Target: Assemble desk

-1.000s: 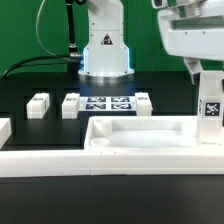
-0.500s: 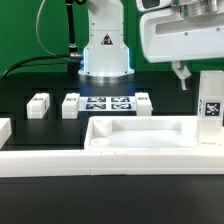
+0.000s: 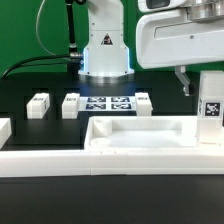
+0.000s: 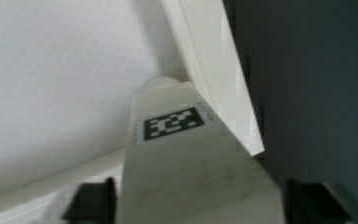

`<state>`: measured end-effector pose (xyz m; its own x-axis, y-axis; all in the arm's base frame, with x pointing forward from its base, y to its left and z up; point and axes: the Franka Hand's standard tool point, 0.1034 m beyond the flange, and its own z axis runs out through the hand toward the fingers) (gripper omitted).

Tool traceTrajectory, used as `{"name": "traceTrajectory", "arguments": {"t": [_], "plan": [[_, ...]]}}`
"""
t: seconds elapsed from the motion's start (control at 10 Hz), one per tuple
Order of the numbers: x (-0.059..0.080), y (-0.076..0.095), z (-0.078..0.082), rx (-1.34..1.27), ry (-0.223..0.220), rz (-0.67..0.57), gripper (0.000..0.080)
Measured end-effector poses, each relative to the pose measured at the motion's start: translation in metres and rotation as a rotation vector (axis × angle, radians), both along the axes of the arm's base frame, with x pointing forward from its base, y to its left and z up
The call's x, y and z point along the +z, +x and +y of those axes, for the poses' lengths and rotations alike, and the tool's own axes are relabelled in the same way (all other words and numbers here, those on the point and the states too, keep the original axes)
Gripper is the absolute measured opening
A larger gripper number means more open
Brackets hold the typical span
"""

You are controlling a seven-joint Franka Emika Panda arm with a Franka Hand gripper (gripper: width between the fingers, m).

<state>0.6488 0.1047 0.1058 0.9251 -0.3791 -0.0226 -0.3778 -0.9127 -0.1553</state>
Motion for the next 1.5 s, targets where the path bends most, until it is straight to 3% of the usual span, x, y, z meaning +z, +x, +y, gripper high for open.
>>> {"name": "traceTrajectory", "arguments": {"t": [0.1,0.2,0.5,0.6,0.8,0.9,1.1,1.2,1.3,1.4,1.5], "plan": [[-0.0007,-0.0005,-0.0025,-0.04,-0.001,0.008,0.0388],[-0.001,-0.0004,-0.0038,-0.12,0.0,0.021,0.0298],[-0.0011,-0.0002,-0.0051,-0.424,0.014,0.067,0.0298],[-0.0013,-0.0001,-0.0052,-0.587,0.03,0.092,0.0298],[-0.0033,-0.0011,-0.0021,-1.019,0.116,0.16,0.0297],[-0.0035,-0.0018,-0.0037,-1.076,0.144,0.169,0.0297],[-0.0034,-0.0022,-0.0004,-1.179,0.151,0.193,0.0297],[-0.0037,-0.0023,-0.0005,-1.132,0.149,0.184,0.0381],[-0.0039,-0.0025,-0.0003,-1.128,0.148,0.183,0.0517],[-0.0034,-0.0048,-0.0011,-0.925,0.107,0.162,0.0517],[0.0002,-0.0047,0.0033,-0.789,0.081,0.142,0.0622]]}}
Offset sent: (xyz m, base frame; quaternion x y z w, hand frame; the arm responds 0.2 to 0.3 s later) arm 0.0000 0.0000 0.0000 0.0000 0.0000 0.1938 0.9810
